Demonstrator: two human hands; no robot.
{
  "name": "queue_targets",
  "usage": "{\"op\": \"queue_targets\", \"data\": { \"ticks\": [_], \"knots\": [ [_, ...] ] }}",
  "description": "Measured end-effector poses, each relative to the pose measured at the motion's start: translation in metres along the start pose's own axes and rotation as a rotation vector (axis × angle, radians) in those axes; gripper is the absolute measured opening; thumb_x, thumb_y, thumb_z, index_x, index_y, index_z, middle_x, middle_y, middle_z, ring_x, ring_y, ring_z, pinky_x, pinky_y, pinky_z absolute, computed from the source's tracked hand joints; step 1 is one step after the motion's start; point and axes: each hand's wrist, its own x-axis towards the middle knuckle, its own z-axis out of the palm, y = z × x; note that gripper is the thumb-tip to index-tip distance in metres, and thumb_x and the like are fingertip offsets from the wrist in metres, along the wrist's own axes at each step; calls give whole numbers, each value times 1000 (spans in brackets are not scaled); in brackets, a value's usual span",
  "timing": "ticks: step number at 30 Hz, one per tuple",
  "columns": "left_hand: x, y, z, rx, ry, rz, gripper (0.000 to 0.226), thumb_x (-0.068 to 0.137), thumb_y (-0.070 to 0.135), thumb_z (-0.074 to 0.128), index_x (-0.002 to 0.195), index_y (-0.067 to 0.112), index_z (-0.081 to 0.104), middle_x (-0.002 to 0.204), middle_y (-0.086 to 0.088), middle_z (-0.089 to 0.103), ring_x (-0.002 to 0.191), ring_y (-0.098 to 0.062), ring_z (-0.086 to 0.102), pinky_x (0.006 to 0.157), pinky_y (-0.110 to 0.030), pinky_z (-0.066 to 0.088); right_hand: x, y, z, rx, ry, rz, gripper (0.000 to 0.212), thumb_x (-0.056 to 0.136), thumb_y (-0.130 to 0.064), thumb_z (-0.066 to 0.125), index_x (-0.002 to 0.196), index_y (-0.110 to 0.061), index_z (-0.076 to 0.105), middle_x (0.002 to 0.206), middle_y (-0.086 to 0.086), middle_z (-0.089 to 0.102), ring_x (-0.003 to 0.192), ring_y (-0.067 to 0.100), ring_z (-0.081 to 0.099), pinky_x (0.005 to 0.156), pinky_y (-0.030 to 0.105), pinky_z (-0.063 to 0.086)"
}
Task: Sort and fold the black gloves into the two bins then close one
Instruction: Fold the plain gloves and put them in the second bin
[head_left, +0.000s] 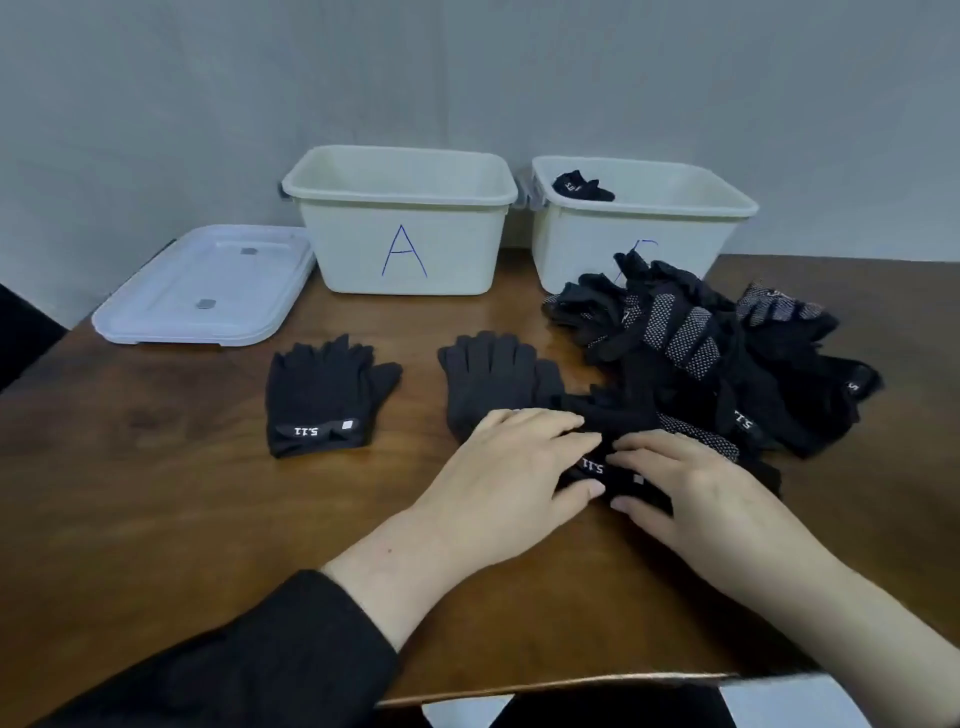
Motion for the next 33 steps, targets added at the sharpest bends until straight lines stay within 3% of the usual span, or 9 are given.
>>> {"op": "queue_targets", "data": {
  "ticks": [6,9,12,16,19,22,25,29,33],
  "knots": [
    [1,-2,5,-76,55,-14,52,100,52,50,148,33,48,159,14,36,140,-4,34,119,-29,22,4,0,6,217,191,85,22,97,-22,65,116,-21,74,111,-15,68,102,5,65,92,22,51],
    [4,-6,-12,-283,182,-160,56,98,50,55,150,36,43,153,20,41,141,1,34,119,-29,25,19,-8,-18,508,220,233,15,99,-25,63,105,-36,72,93,-20,72,86,-1,66,78,16,49],
    [9,-16,-35,-569,250,-301,52,98,40,60,148,38,45,140,26,54,133,7,44,113,-25,35,43,-22,-50,890,227,236,22,99,-11,63,92,-29,73,82,-14,76,75,4,71,69,21,59],
    [10,-30,-68,-830,252,-399,20,98,23,65,116,29,73,108,9,75,106,-8,68,97,-31,53,78,-32,-72,1270,110,284,13,99,-9,61,105,-4,71,102,19,73,87,23,65,69,30,61],
    [3,-44,-81,-879,321,-474,15,99,23,63,87,23,74,90,-1,75,84,-17,67,85,-38,52,98,-45,-80,1432,-13,243,25,102,-22,55,113,-4,69,113,14,74,93,26,70,71,28,61],
    [-7,-58,-90,-1046,362,-509,18,100,21,59,87,19,71,94,-6,73,90,-20,65,96,-51,51,113,-59,-82,1373,-123,107,47,87,-45,63,118,-9,71,118,9,74,106,23,71,84,33,60],
    [-19,-70,-101,-1132,422,-528,17,102,15,57,103,3,68,108,-19,73,99,-26,66,106,-55,45,128,-77,-78,1180,-90,72,31,85,-25,76,115,-18,70,107,13,74,98,18,71,82,33,62],
    [-33,-86,-110,-1109,505,-557,14,102,14,57,100,11,71,99,-8,75,93,-20,69,96,-45,53,146,-105,-74,1097,-26,77,16,98,-11,61,97,-23,71,94,0,76,82,8,71,74,30,63],
    [-43,-105,-120,-1013,588,-558,15,101,16,59,93,18,71,92,-4,75,85,-16,68,79,-31,52,165,-125,-69,1188,-107,78,25,95,-40,65,106,-18,72,117,1,68,109,7,67,83,36,62]
  ]
}}
